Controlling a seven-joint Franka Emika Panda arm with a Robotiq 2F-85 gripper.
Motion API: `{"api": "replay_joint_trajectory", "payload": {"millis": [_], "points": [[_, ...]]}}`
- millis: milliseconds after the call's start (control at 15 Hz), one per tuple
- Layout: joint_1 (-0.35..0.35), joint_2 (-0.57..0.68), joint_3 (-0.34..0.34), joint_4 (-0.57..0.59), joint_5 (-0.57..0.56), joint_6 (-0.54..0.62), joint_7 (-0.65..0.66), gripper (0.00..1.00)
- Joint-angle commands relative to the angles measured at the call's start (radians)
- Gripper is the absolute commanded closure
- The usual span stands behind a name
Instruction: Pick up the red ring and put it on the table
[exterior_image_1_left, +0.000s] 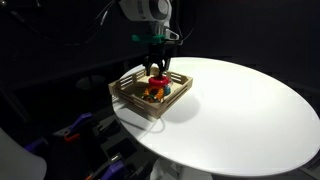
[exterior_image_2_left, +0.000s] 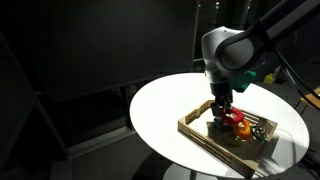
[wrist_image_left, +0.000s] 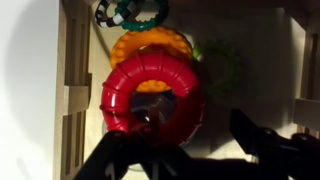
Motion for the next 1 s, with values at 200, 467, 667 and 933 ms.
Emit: {"api": "replay_joint_trajectory", "payload": {"millis": [200, 467, 667, 933], "points": [[0.007, 0.017, -0.010, 0.044, -0.018, -0.046, -0.024, 0.63], [0.008, 0.018, -0.011, 0.053, -0.020, -0.064, -0.024, 0.88], [0.009, 0.017, -0.011, 0.055, -0.021, -0.065, -0.025, 0.97], [0.009, 0.020, -0.011, 0.057, -0.020, -0.065, -0.027, 0.70]]}}
